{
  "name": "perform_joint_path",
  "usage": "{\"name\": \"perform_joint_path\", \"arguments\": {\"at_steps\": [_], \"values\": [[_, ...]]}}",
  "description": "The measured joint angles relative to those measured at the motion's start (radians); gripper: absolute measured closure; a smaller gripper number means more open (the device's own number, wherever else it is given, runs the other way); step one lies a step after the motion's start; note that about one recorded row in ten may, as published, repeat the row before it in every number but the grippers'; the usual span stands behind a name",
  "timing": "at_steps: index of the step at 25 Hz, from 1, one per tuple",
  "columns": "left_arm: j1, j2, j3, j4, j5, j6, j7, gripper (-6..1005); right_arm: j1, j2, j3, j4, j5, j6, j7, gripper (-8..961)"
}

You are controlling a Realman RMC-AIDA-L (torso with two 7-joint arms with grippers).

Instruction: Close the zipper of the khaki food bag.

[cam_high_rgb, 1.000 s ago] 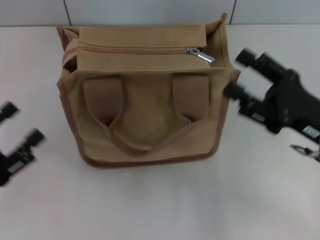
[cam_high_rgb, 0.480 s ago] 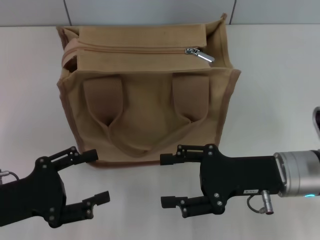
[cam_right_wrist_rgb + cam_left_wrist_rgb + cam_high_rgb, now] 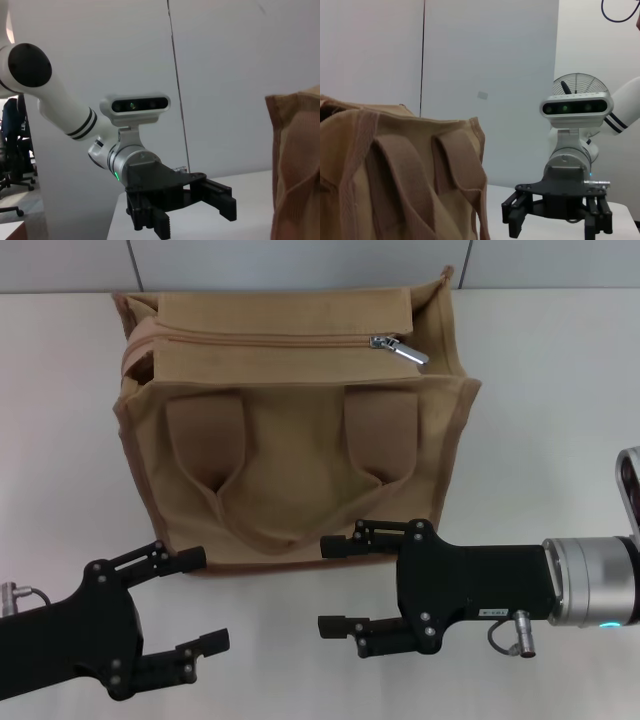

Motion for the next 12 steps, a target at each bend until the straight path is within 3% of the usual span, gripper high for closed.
{"name": "perform_joint_path", "arguments": {"at_steps": [12], "values": [[-0.009, -0.011, 0.002, -0.002, 0.003, -0.006, -0.001, 198, 0.007, 0.000, -0.003, 0.006, 0.002, 0.014, 0.002, 195]]}}
